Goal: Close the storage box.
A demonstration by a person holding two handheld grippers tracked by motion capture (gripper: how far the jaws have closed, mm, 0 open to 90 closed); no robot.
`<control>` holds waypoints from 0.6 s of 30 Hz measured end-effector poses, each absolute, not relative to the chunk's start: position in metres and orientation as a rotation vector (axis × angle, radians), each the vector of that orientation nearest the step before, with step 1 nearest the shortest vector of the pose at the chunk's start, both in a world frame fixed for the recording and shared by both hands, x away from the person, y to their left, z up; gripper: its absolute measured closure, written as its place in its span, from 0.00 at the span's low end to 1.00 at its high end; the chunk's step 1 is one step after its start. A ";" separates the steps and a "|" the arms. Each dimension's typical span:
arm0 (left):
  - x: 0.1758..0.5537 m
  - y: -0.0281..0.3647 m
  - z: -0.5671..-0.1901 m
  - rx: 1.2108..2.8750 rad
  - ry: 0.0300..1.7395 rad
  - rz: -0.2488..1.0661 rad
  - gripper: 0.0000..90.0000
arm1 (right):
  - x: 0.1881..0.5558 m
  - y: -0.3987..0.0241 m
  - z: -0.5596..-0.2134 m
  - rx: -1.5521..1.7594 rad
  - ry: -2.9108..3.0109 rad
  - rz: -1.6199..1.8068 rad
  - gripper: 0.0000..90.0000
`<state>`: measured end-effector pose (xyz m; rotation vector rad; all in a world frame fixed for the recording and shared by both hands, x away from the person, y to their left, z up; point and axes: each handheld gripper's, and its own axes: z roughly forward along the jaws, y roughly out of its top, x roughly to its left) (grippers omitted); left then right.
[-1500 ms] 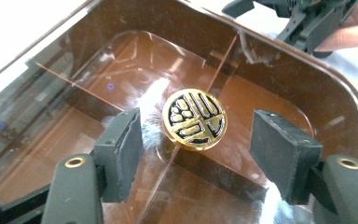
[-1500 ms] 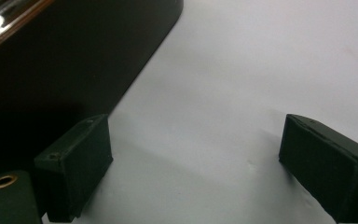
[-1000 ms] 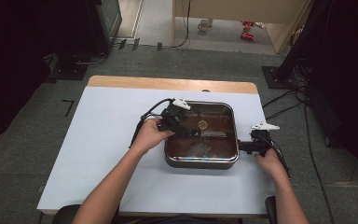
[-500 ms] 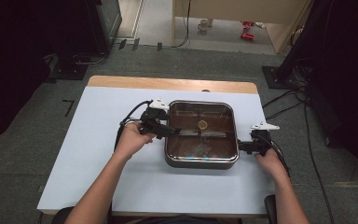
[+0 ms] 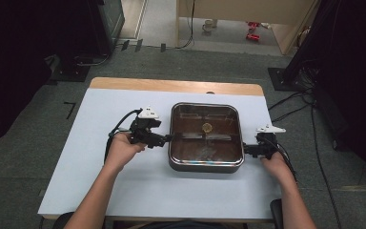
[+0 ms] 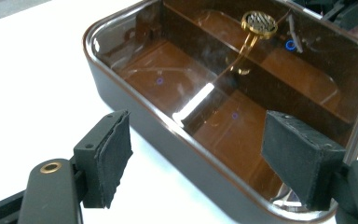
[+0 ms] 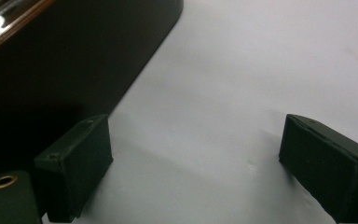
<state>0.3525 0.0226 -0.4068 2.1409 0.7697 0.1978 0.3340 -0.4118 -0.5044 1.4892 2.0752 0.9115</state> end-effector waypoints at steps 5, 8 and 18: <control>0.346 0.029 -0.411 2.137 0.787 0.201 0.27 | 0.334 -0.412 -0.504 1.489 2.076 0.911 0.10; 0.342 0.034 -0.415 2.128 0.800 0.208 0.26 | 0.334 -0.412 -0.504 1.489 2.075 0.911 0.10; 0.325 0.049 -0.430 2.137 0.806 0.263 0.25 | 0.334 -0.412 -0.504 1.489 2.076 0.909 0.10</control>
